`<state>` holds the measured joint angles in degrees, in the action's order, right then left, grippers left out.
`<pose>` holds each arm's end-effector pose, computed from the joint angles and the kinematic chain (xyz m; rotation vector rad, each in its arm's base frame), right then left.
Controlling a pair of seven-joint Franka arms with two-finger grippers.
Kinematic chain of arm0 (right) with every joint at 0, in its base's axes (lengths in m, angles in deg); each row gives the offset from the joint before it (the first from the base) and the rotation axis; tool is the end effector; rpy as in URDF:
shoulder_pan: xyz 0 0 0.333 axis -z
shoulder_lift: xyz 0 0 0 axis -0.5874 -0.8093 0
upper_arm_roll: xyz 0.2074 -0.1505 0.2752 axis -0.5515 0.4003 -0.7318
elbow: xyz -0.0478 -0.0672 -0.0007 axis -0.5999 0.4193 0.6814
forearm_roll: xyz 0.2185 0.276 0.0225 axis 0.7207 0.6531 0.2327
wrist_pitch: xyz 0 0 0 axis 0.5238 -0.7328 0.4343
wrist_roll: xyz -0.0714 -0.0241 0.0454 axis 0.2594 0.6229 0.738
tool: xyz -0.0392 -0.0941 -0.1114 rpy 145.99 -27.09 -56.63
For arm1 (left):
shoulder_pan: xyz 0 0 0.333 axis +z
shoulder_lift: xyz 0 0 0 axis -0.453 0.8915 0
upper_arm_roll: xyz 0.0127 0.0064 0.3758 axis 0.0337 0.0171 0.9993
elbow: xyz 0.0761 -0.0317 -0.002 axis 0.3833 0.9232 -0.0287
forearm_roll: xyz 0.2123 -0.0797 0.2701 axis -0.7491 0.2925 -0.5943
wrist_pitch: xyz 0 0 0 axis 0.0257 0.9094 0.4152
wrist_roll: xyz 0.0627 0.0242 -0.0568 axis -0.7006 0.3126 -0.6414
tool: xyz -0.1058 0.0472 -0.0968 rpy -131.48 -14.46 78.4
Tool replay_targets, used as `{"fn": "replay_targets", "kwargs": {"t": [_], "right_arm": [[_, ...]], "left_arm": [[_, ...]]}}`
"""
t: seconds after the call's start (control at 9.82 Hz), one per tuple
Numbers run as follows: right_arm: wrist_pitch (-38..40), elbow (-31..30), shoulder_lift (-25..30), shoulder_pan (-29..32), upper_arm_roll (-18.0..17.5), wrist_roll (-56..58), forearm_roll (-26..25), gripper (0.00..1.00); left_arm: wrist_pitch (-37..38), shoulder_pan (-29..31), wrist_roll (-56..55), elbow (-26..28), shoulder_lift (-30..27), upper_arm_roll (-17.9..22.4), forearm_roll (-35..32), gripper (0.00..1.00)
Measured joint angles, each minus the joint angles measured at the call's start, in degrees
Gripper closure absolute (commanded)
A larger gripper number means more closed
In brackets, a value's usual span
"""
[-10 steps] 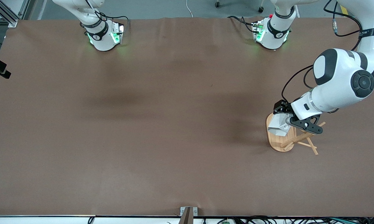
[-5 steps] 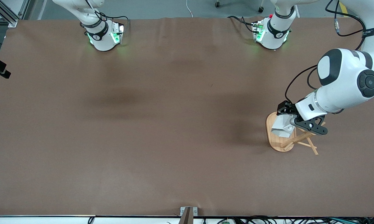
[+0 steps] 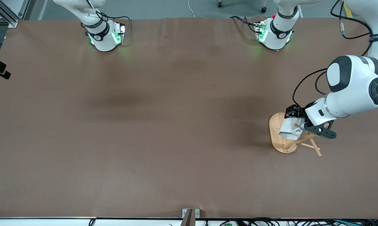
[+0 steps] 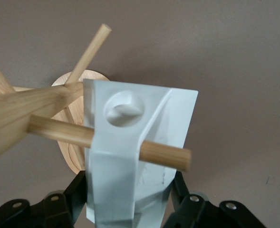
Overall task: Hang cup on rack
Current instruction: 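Open the left gripper and raise it away from the rack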
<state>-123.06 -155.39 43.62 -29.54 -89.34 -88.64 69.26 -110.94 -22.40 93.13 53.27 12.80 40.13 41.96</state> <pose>0.4931 -0.0598 0.6859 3.1043 -0.2057 0.0098 0.5855 -0.0581 0.4179 2.9182 -0.4473 -0.1063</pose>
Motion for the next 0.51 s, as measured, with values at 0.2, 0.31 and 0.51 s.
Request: {"fn": "replay_targets", "kwargs": {"t": [0.2, 0.31, 0.51], "right_arm": [[0.01, 0.00, 0.00, 0.00, 0.00, 0.00, 0.00, 0.00], [0.01, 0.00, 0.00, 0.00, 0.00, -0.01, 0.00, 0.00], [-0.07, 0.00, 0.00, 0.00, 0.00, -0.01, 0.00, 0.00]], "left_arm": [[-0.18, -0.03, -0.01, -0.76, 0.12, 0.02, 0.02, 0.00], [-0.17, -0.01, -0.04, -2.03, 0.09, 0.04, 0.02, 0.00], [0.89, 0.26, -0.89, -5.06, -1.02, 0.32, 0.02, 0.00]]}}
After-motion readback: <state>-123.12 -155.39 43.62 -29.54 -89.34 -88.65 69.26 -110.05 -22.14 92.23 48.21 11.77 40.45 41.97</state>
